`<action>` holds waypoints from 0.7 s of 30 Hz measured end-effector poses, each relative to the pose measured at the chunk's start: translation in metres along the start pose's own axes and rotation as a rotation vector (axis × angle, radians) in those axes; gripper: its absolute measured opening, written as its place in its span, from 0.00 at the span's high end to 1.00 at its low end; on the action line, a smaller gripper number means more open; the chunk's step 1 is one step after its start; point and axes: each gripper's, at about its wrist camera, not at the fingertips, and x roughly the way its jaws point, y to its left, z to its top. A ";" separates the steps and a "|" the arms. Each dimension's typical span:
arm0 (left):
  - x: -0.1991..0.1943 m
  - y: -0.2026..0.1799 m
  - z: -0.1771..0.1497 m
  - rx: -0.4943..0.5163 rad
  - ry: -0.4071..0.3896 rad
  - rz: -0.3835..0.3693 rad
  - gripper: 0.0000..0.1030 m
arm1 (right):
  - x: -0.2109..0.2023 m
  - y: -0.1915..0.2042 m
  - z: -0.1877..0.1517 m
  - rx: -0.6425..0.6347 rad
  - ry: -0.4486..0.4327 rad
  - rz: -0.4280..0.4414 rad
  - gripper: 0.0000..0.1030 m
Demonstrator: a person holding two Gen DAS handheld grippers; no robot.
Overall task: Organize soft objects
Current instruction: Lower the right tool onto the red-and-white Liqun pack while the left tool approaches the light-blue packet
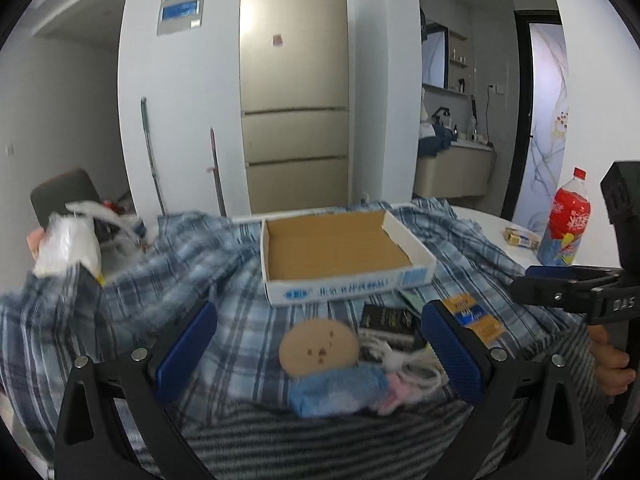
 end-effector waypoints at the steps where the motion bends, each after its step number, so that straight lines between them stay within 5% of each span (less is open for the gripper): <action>1: 0.000 0.001 -0.003 -0.006 0.016 -0.005 0.00 | 0.002 0.000 -0.004 -0.006 0.017 0.003 0.13; 9: 0.009 -0.003 -0.022 0.012 0.097 -0.001 0.00 | 0.034 -0.005 -0.031 -0.025 0.198 0.034 0.27; 21: 0.029 -0.001 -0.028 0.021 0.181 -0.025 0.00 | 0.073 -0.024 -0.037 0.068 0.405 0.129 0.29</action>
